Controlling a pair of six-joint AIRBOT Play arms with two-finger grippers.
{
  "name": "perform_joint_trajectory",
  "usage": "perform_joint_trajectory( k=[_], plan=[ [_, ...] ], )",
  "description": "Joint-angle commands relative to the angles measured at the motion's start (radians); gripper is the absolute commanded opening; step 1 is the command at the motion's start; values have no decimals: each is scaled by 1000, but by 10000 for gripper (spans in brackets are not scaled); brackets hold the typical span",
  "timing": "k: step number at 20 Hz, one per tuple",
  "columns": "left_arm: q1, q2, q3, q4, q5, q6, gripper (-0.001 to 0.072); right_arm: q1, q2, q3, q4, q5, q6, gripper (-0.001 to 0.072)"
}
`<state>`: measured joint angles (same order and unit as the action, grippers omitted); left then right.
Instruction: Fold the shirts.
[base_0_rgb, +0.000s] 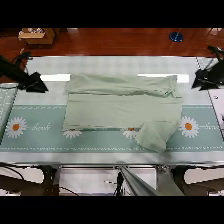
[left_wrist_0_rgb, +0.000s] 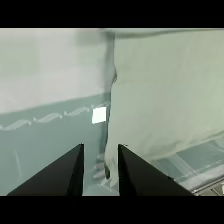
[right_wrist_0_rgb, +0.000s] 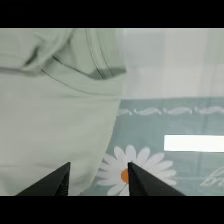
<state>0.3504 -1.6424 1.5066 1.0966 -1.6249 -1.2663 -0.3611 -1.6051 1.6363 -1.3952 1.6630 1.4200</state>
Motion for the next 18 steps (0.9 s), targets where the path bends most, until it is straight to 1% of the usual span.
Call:
perform_joint_trajectory(
  k=[1,2,3,4,6,9,14,16,18],
  plan=[
    [151,200,-346,-69,40,42,382,-178,200,-333,194,-131,-66,445],
    [188,247,-449,-69,46,43,559,-225,246,-429,246,-186,-90,446],
    [224,287,-548,-69,55,44,661,-261,279,-502,285,-222,-105,446],
    [248,314,-631,-71,84,45,672,-285,303,-563,312,-248,-119,446],
    [254,330,-740,-84,122,90,672,-297,331,-649,322,-267,-146,446],
    [217,327,-811,-134,238,101,672,-297,335,-685,349,-272,-154,446],
    [59,282,-816,-267,400,103,672,-296,335,-685,368,-259,-166,445],
    [-16,244,-816,-314,431,102,671,-296,336,-685,369,-258,-166,446],
    [-80,196,-816,-327,428,94,671,-296,336,-685,369,-252,-166,445]
  ],
)
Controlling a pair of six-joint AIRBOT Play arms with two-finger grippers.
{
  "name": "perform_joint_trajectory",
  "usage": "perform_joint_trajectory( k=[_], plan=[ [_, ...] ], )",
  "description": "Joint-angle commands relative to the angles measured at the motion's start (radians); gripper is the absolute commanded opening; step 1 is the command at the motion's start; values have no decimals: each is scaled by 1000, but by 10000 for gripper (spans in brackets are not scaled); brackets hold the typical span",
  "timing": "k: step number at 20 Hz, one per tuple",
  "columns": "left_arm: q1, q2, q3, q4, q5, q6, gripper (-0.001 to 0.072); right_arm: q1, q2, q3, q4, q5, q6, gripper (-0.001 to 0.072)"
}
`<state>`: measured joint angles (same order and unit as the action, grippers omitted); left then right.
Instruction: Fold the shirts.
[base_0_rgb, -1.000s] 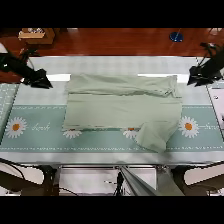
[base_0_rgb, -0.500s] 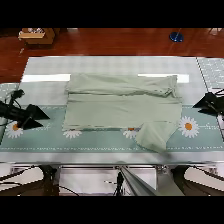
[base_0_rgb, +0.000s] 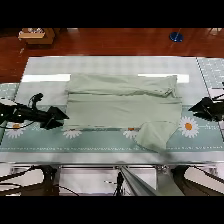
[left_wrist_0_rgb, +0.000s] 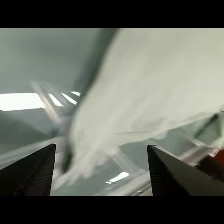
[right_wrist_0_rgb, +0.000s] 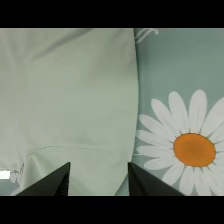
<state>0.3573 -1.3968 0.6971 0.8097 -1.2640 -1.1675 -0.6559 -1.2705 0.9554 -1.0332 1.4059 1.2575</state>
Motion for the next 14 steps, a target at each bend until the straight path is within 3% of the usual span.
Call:
perform_joint_trajectory(
  k=[1,2,3,4,5,6,9,10,11,14],
  plan=[
    [-111,-72,-7,-40,64,-13,671,-1,1,-4,6,7,-3,445],
    [-126,-86,-5,-43,60,-14,571,-1,3,-4,6,6,-3,445],
    [-131,-90,-5,-43,61,-14,520,-1,9,-4,6,2,-3,445],
    [-131,-90,-5,-43,61,-14,343,-1,18,-4,7,-5,-3,445],
    [-125,-90,-5,-43,58,-14,70,-1,29,-4,7,-11,-3,445],
    [-117,-90,-5,-43,56,-14,19,-1,41,-4,6,-14,-3,446],
    [-98,-87,-5,-43,24,-3,18,-1,59,-10,-94,-3,17,464],
    [-95,-86,-5,-43,12,10,18,-2,59,-30,-104,-2,13,571],
    [-93,-84,-5,-43,5,26,19,-2,59,-61,-79,-4,1,596],
    [-93,-82,-5,-43,3,35,18,-2,59,-155,-16,-17,-30,595]
  ],
)
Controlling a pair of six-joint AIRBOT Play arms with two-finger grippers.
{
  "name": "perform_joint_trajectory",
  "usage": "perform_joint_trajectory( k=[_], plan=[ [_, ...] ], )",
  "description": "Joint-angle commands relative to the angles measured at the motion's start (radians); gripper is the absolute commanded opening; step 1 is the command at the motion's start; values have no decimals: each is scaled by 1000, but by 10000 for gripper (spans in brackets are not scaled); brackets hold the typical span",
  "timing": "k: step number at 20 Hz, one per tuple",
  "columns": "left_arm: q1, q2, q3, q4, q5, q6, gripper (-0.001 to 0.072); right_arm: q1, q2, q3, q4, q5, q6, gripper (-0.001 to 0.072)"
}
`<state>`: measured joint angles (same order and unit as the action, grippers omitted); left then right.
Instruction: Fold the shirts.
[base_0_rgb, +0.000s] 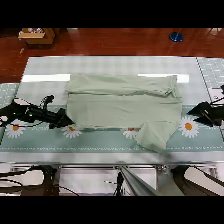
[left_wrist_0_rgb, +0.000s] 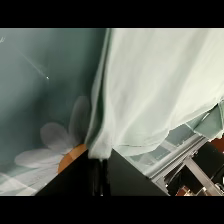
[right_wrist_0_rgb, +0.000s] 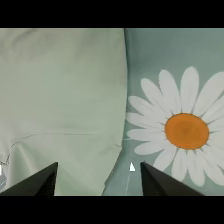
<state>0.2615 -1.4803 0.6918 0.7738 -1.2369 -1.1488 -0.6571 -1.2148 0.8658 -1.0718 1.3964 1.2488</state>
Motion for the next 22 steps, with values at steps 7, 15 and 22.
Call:
perform_joint_trajectory(
  k=[7,15,22],
  plan=[
    [3,2,1,-8,-24,42,19,26,3,-257,93,-194,-61,490],
    [16,2,1,-8,-30,57,19,269,-3,-303,98,-406,22,70],
    [95,134,142,-145,-118,187,17,247,173,-99,147,-309,11,37]
  ],
)
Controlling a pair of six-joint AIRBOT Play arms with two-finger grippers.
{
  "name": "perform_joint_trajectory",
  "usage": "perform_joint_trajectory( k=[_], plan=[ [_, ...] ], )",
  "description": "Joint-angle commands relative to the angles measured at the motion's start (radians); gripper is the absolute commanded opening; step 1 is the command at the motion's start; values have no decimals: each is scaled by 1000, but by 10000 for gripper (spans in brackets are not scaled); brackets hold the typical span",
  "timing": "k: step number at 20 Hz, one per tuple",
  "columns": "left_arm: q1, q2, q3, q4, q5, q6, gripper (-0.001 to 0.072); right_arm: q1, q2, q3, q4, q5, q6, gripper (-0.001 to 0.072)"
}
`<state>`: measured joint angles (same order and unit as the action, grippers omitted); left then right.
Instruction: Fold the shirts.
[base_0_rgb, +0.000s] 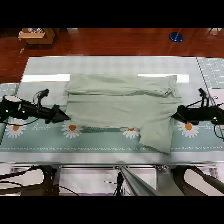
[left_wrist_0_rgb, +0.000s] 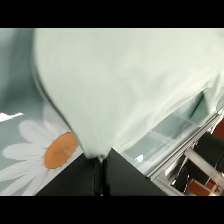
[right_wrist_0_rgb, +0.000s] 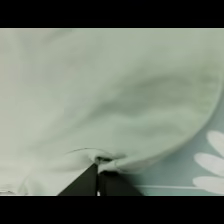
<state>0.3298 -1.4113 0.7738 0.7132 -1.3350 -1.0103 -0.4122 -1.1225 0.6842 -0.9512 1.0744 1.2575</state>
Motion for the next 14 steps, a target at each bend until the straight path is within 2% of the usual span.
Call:
perform_joint_trajectory(
  k=[1,5,7,10,14],
  plan=[
    [26,96,94,-115,-20,49,17,3,118,117,46,-4,7,36],
    [-18,129,227,-187,9,45,18,5,159,200,146,-113,17,35],
    [-58,126,269,-187,119,42,18,5,139,213,198,-184,17,35],
    [-120,92,299,-187,290,22,17,5,53,223,263,-249,10,35],
    [-145,-37,362,-187,343,-2,18,5,-90,262,410,-331,-80,35]
  ],
)
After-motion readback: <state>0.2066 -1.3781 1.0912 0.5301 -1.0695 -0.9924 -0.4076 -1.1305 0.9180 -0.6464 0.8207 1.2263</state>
